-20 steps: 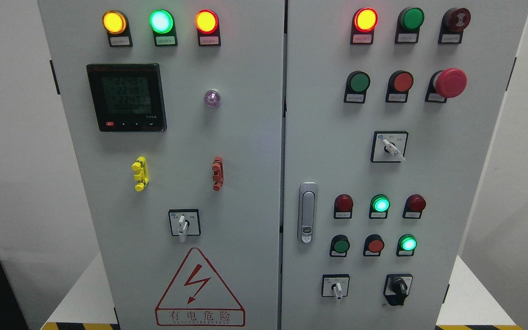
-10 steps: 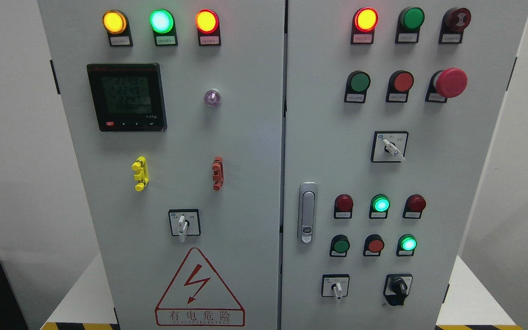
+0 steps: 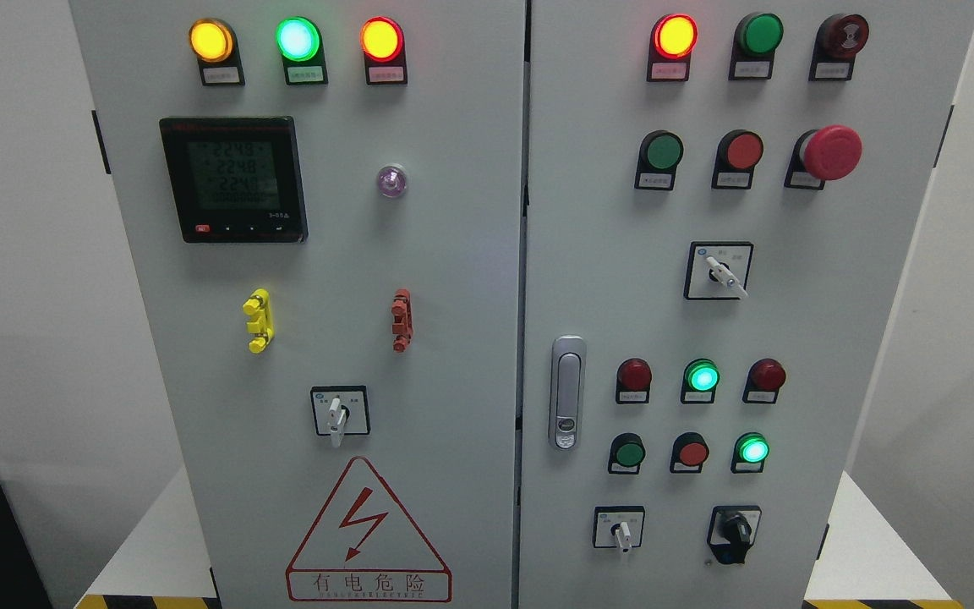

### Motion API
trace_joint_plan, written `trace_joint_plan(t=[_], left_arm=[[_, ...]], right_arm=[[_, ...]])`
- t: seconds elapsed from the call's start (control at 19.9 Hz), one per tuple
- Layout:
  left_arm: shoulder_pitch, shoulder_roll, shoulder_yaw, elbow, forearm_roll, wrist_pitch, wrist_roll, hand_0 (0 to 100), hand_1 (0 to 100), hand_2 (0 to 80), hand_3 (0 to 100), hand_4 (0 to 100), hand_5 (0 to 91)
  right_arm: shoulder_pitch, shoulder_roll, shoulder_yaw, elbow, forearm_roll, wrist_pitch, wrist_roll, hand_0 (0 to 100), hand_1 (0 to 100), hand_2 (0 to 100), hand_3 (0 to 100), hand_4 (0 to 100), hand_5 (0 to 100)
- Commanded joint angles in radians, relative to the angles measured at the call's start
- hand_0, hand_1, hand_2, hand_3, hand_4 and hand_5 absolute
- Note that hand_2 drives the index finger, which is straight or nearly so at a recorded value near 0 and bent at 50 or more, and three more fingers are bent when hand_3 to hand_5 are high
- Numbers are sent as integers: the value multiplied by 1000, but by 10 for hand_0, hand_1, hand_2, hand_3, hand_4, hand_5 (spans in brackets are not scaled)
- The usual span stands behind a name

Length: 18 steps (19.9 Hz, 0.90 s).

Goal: Turn on light switch 1

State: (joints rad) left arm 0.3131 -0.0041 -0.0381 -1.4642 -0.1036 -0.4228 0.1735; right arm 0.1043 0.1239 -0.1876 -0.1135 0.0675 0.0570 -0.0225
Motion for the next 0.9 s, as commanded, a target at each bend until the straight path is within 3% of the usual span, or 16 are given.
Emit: trace_joint_plan(t=[0.0,0.15,0.6,0.85], left_arm=[[-8,-20,-98,-346,-39,76,47,156,624,485,983,1000,860],[-20,-23,-121,-393,-39,144,70,140,624,495,1000,1000,863],[-80,-45,-120,-403,-42,219,72,116,612,513,1000,1000,865],[-83,-46,-120,-403,-42,260,106,103,611,513,1000,1000,865]], right_arm=[[0,0,1,0,0,0,1,0,0,0,0,0,0],[0,0,0,0,0,1,1,0,0,0,0,0,0],[0,0,0,0,0,0,1,0,0,0,0,0,0],[0,-1,-1,0,0,0,1,0,0,0,0,0,0]])
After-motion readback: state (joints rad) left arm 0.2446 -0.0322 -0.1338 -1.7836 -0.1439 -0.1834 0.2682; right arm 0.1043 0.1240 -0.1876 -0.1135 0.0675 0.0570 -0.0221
